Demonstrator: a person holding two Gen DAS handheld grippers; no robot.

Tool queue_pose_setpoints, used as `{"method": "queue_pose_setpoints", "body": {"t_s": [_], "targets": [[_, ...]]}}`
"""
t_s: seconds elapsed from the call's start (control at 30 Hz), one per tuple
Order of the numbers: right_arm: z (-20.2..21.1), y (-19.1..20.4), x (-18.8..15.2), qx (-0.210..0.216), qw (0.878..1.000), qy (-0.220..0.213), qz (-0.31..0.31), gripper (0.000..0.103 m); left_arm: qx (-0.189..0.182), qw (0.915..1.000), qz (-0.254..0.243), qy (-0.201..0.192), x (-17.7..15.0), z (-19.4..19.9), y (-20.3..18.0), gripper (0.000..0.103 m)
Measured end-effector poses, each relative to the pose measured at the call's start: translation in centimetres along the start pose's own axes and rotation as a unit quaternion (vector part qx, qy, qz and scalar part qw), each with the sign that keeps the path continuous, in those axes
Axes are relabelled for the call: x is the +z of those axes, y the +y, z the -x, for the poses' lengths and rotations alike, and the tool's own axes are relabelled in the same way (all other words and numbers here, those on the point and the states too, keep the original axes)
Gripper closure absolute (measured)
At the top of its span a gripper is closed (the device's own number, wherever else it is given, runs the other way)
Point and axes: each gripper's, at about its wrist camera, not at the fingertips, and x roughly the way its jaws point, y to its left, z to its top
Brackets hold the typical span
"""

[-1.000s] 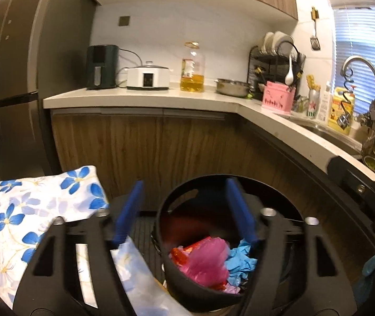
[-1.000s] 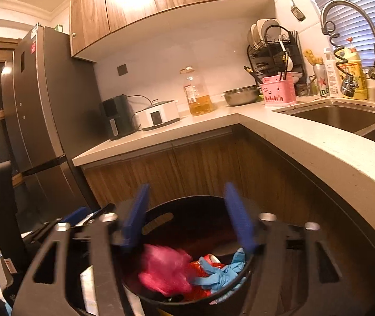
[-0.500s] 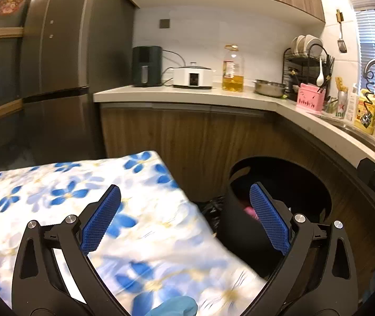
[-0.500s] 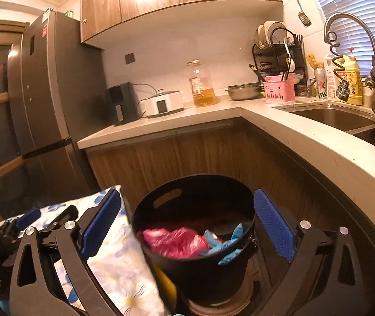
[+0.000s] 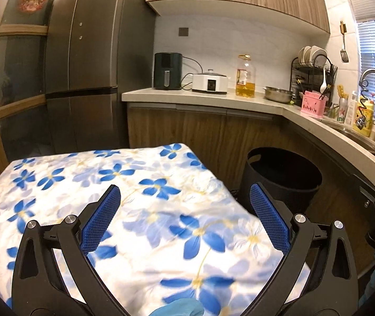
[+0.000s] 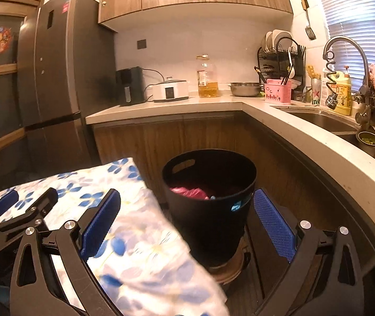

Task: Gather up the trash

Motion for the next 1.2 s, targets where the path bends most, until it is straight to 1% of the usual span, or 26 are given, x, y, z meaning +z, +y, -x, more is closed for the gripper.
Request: {"method": "queue_pose_setpoints", "body": {"t_s": [0.17,0.3,0.57,0.9,1.2], "targets": [[3.3,1.5,-1.0,-0.007,1.000,-0.002,0.002,0.006,-0.001,1.0000,0.006,-0.004,-1.3,3.1,2.1,0.006],[5.5,2.5,-1.9,-0.023,1.000,0.003,0.007,0.006,-0.002,0.9999,0.011,-0.003,-1.9,4.6,3.4,0.006],[8.8,3.8,-3.5,-0.027,1.000,0.001,0.012,0.006,-0.006,1.0000,0.002,-0.007,-3.0,7.3,4.8,0.006],[10.7,5.7,-3.8,-0.021,0.999,-0.011,0.028,0.006,-0.002,0.9999,0.001,-0.014,-3.4,9.1,5.6,0.006],[11.4,6.3,-3.9,-0.016,0.999,-0.015,0.028,0.006,0.003,0.9998,0.003,-0.018,-3.4,10.2,6.4,0.006]]}}
